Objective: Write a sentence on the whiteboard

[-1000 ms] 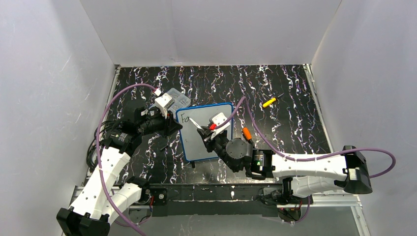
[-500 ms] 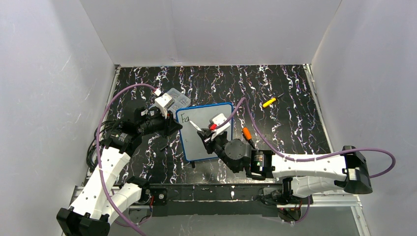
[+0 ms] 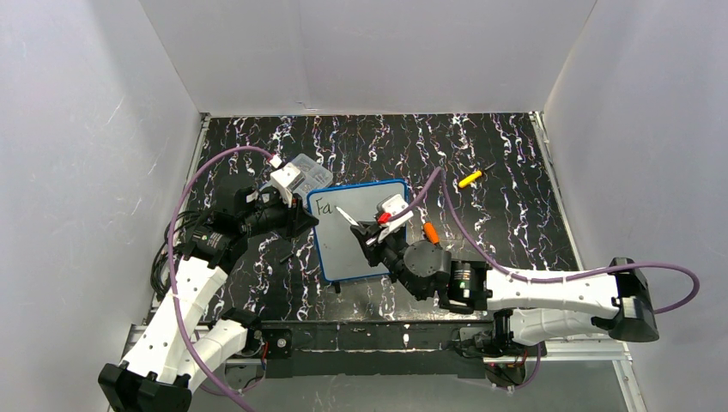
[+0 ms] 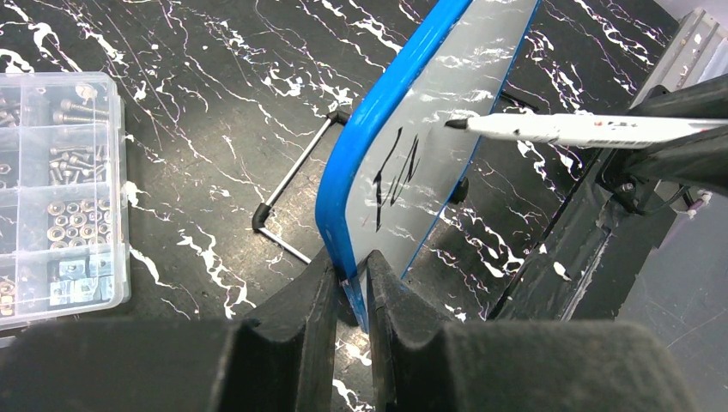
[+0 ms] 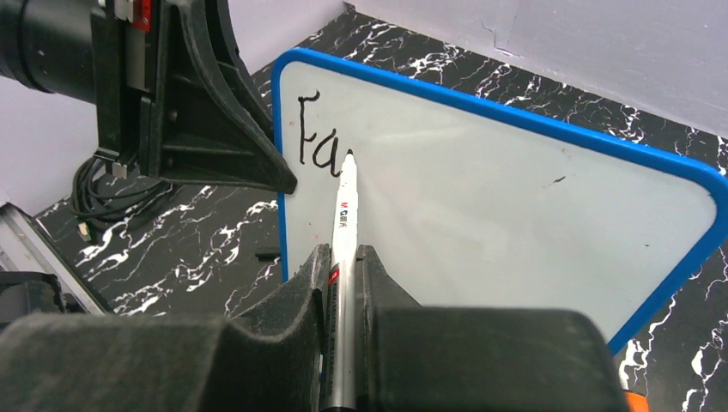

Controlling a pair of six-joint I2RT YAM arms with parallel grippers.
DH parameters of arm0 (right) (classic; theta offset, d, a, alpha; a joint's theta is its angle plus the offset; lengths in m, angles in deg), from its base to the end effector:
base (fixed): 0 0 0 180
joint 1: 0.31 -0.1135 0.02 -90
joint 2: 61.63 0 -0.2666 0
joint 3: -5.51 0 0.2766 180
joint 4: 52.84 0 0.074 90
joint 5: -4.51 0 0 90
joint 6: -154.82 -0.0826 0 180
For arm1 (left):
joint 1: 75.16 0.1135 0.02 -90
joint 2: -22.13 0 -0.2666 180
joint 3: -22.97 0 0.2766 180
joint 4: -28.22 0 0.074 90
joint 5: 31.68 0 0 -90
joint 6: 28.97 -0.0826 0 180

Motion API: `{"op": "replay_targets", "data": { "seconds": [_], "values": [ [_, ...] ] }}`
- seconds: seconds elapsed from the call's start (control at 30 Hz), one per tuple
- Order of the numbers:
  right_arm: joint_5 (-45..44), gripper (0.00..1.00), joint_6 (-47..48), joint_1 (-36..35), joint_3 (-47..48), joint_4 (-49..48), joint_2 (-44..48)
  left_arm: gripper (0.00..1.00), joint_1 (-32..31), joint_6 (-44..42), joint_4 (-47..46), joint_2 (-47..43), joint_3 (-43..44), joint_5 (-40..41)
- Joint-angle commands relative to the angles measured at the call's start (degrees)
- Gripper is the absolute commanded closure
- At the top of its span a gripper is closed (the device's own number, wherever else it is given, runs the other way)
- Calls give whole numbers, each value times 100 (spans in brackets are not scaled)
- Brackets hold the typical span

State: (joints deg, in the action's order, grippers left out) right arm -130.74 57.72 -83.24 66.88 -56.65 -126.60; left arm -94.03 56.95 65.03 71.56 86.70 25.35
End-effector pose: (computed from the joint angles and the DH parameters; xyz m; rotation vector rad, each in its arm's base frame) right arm 0.0970 0.3058 0.3382 -0.4203 1.5455 0.6136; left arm 0.2192 -0.1224 0.3295 0.7579 1.8156 -0.7324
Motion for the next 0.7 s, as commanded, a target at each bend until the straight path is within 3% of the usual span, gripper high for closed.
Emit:
{"op": "replay_targets", "data": {
  "seconds": [0.0,0.37,0.67],
  "values": [
    [-25,99,147,10,-67,-361,217,100,-57,-163,289,-8,-135,77],
    [-60,99,279,6,30,-432,-95,100,-55,-164,289,20,-128,69],
    [-577,99,253,6,34,-432,-132,100,-55,-159,289,23,-133,57]
  ]
}}
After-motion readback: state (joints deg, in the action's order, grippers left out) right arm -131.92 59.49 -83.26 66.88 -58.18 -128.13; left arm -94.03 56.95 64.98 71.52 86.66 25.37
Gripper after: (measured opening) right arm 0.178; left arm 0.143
